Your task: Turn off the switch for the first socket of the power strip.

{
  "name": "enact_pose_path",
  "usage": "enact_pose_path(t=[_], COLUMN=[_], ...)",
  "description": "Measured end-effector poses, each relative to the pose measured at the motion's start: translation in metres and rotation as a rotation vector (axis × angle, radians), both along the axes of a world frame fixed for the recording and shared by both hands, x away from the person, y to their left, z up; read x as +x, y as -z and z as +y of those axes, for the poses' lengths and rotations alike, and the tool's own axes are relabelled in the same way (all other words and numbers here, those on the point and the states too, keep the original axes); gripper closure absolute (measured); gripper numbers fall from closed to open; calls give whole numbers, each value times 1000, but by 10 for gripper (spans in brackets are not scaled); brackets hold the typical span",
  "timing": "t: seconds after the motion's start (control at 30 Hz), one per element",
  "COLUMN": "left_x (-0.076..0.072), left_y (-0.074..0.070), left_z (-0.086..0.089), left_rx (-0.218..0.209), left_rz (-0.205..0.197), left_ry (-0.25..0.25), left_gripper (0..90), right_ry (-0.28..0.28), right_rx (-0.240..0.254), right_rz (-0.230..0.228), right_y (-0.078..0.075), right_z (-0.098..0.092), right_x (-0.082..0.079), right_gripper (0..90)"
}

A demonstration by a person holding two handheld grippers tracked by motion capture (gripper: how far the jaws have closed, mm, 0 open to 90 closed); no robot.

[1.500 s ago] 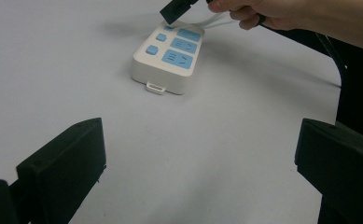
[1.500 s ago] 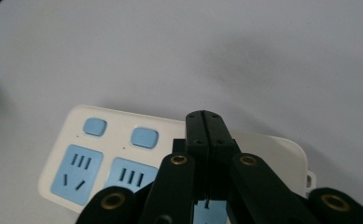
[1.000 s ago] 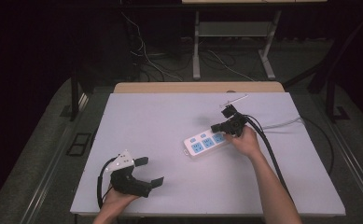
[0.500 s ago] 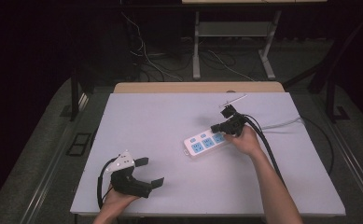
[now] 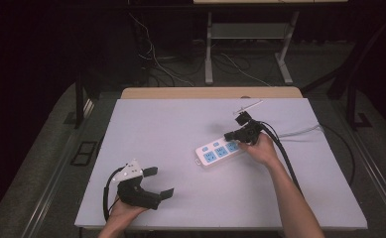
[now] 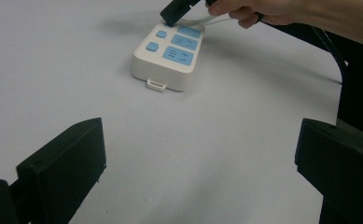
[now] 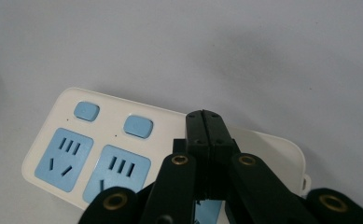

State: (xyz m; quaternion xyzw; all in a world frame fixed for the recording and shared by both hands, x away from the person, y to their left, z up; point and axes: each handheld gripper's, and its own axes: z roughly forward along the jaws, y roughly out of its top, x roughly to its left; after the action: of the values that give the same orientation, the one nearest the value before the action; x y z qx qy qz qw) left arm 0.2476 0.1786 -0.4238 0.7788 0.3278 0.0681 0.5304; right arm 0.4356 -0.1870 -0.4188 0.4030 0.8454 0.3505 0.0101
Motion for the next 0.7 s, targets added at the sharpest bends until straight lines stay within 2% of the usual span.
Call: enact_pose_path(t=[0.07, 0.13, 0.43, 0.7], left_x=[0, 1, 1, 1], left_y=[0, 1, 2, 2], left_z=[0, 0, -1, -2], left_rx=[-1, -2, 9, 10], left_rz=[1, 2, 8, 9], left_ry=[2, 3, 8, 8], left_gripper=[6, 6, 6, 6], right_ry=[1, -13, 2, 9], right_rx=[15, -24, 15, 18], right_rz=[-1, -4, -14, -25], right_y=[-4, -7, -21, -32], right_z=[-2, -4, -25, -35], right_x=[0, 0, -1, -7], right_gripper=[900, 900, 900, 900])
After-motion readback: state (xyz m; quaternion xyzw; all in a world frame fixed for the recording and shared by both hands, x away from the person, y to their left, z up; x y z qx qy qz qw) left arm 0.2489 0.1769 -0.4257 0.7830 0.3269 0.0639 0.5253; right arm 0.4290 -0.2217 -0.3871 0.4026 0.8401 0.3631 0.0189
